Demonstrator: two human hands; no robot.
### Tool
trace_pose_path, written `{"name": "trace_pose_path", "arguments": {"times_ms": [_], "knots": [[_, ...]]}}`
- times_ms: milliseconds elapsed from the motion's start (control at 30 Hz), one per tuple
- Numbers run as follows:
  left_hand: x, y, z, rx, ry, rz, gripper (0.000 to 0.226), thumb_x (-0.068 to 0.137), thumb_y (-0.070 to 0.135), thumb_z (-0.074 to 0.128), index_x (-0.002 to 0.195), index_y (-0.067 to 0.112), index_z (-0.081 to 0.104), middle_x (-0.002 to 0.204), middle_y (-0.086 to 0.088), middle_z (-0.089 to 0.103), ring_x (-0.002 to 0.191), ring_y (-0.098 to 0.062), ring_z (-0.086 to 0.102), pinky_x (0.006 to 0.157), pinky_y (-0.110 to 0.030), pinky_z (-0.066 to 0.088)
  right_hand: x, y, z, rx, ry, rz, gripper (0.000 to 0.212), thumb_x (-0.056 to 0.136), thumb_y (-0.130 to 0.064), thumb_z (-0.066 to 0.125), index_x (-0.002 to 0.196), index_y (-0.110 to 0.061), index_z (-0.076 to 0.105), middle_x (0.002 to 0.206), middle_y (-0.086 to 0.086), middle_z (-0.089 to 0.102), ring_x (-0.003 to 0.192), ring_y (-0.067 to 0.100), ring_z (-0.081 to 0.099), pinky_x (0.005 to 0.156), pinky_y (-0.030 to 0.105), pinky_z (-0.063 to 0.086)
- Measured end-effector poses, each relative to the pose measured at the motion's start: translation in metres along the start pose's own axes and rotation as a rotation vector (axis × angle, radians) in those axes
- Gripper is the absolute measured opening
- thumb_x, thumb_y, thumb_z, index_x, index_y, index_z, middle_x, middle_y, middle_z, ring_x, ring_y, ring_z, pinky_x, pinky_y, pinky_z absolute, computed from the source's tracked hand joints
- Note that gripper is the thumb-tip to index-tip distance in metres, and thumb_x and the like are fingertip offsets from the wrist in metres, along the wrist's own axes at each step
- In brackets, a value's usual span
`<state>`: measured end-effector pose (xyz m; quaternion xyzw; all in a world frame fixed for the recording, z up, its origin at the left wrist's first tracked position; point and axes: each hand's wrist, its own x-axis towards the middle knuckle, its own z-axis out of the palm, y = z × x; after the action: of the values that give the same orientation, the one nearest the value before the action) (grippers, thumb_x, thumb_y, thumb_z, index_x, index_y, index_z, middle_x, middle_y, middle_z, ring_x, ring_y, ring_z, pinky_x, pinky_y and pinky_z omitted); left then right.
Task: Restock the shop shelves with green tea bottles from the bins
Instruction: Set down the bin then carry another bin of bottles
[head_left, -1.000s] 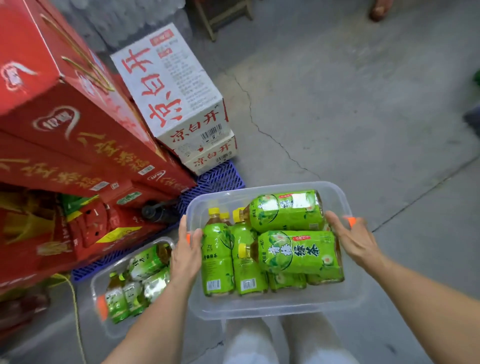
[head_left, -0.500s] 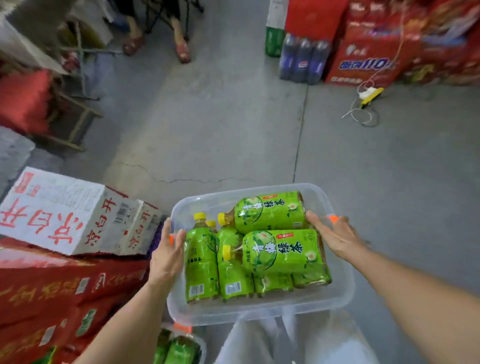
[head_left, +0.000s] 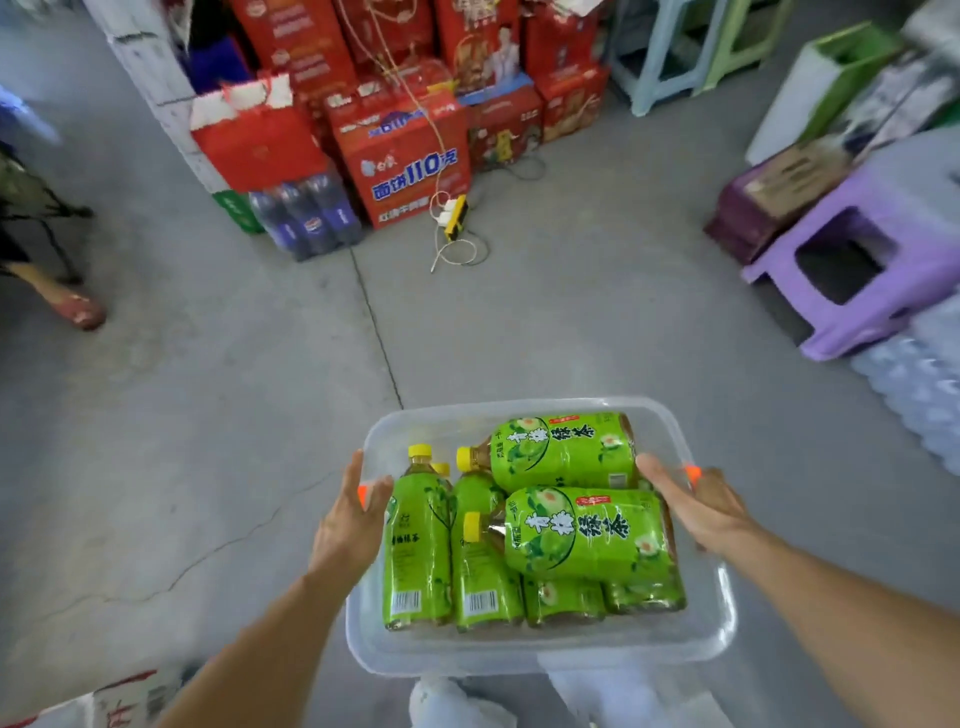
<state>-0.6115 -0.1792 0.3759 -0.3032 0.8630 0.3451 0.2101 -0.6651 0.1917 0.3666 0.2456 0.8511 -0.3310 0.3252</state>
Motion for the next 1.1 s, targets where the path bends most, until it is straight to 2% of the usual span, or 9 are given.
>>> {"name": "trace_pose_path", "arguments": {"times_ms": [167,300,367,467,567,700,867,1000,1100], "knots": [[0.038,0.136,0.068,0.069,-0.058,0.129,0.064,0.102,0.057,0.032,0.159,0.04,0.007,0.147,-0.01,0.053,0.128,-0.041,0.053,0.105,-0.048,0.039,0.051,0.045,-0.109,0.169,0.133,0.068,0.108,0.065,-0.09,0.045,0.127,-0.002,0.048,0.118,0.02,0.062,0.103,0.037,0.064,0.092,0.047,0.052],[0.065,0.24,0.118,0.079,-0.113,0.202,0.064,0.102,0.055,0.036,0.159,0.04,0.01,0.148,-0.017,0.05,0.134,-0.042,0.046,0.11,-0.047,0.034,0.078,0.073,-0.182,0.276,0.29,0.042,0.093,0.056,-0.098,0.044,0.078,-0.009,0.059,0.071,0.008,0.064,0.068,0.022,0.063,0.074,0.036,0.054],[0.078,0.292,0.138,0.096,-0.138,0.244,0.064,0.102,0.054,0.038,0.159,0.04,0.012,0.144,-0.018,0.053,0.132,-0.042,0.047,0.109,-0.045,0.033,0.091,0.088,-0.214,0.309,0.333,0.082,0.111,0.047,-0.105,0.035,0.089,-0.008,0.068,0.071,0.012,0.067,0.069,0.024,0.066,0.068,0.034,0.053],[0.101,0.383,0.178,0.179,-0.187,0.358,0.063,0.104,0.05,0.04,0.159,0.037,0.013,0.145,-0.018,0.052,0.133,-0.041,0.048,0.108,-0.043,0.034,0.116,0.112,-0.265,0.351,0.318,0.155,0.13,0.043,-0.109,0.024,0.114,-0.009,0.067,0.092,0.012,0.065,0.096,0.034,0.066,0.089,0.047,0.053],[0.126,0.471,0.221,0.234,-0.265,0.462,0.062,0.104,0.047,0.04,0.16,0.033,0.017,0.149,-0.014,0.05,0.135,-0.038,0.047,0.111,-0.042,0.033,0.141,0.134,-0.308,0.407,0.371,0.216,0.126,0.042,-0.109,0.024,0.096,-0.004,0.067,0.066,0.002,0.048,0.072,0.028,0.061,0.085,0.048,0.055],[0.149,0.577,0.282,0.261,-0.381,0.606,0.061,0.105,0.044,0.041,0.16,0.03,0.018,0.153,-0.013,0.046,0.139,-0.035,0.045,0.114,-0.044,0.031,0.171,0.156,-0.364,0.539,0.48,0.287,0.104,0.058,-0.101,0.031,0.097,-0.011,0.066,0.063,0.0,0.052,0.067,0.022,0.056,0.075,0.038,0.052],[0.147,0.694,0.356,0.39,-0.439,0.735,0.063,0.103,0.05,0.04,0.159,0.034,0.015,0.154,-0.012,0.044,0.138,-0.041,0.043,0.114,-0.05,0.029,0.202,0.203,-0.43,0.672,0.555,0.388,0.103,0.07,-0.087,0.044,0.126,-0.002,0.061,0.093,0.014,0.063,0.096,0.033,0.062,0.089,0.049,0.053],[0.13,0.776,0.422,0.417,-0.533,0.862,0.062,0.103,0.049,0.042,0.158,0.031,0.021,0.157,-0.007,0.04,0.141,-0.035,0.042,0.117,-0.048,0.031,0.223,0.245,-0.482,0.754,0.584,0.474,0.108,0.063,-0.091,0.044,0.117,0.001,0.062,0.088,0.011,0.058,0.086,0.027,0.06,0.087,0.054,0.055],[0.111,0.825,0.471,0.483,-0.565,0.857,0.076,0.093,0.064,0.038,0.159,0.033,0.017,0.158,-0.007,0.039,0.142,-0.037,0.04,0.115,-0.047,0.029,0.237,0.282,-0.515,0.814,0.582,0.521,0.111,0.06,-0.095,0.042,0.119,-0.003,0.062,0.094,0.014,0.063,0.088,0.031,0.063,0.083,0.056,0.056]]}}
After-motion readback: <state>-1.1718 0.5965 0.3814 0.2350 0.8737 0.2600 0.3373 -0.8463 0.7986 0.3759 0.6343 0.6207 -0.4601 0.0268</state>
